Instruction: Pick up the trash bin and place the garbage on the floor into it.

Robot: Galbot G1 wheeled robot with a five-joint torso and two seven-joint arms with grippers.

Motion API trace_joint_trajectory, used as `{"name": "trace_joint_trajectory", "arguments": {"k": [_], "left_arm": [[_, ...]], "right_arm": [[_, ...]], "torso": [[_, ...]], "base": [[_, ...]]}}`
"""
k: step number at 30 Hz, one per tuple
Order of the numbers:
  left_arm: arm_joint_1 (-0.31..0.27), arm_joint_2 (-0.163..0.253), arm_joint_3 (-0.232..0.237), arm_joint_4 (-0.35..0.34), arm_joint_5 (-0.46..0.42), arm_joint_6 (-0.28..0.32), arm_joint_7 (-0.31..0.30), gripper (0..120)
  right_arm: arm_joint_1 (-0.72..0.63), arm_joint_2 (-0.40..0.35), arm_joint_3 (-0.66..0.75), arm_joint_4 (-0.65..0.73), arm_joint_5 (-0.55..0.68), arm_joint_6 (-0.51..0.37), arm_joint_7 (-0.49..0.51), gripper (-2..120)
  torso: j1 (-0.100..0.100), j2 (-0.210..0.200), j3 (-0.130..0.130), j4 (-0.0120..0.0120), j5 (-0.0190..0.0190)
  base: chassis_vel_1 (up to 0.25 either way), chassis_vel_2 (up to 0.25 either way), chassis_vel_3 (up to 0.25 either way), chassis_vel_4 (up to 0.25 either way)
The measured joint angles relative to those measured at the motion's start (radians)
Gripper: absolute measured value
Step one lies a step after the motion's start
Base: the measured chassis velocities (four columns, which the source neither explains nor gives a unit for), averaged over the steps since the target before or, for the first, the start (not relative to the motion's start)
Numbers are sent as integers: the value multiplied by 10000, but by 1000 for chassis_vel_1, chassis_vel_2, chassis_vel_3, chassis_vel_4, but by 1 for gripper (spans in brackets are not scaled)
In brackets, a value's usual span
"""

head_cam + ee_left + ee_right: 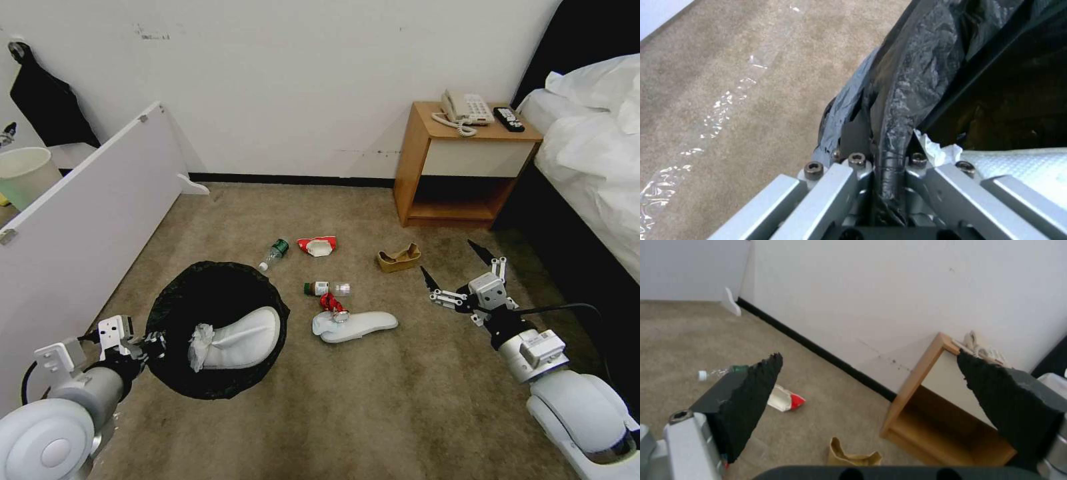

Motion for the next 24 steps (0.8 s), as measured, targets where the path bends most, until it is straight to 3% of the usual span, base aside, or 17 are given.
{"name": "trace_joint_trajectory", "arguments": {"k": [15,24], "left_arm": [[-104,-115,191,143,98,-37,-1,1],[-113,-141,190,180,129,-40,-3,1]], "right_arm": [[10,49,-41,-153,103,-82,-81,100],[-76,33,-50,-142,140,-114,-133,100]], "torso": [[0,0,0,0,1],[0,3,0,0,0]], "base": [[0,0,0,0],[-86,85,102,-86]]}}
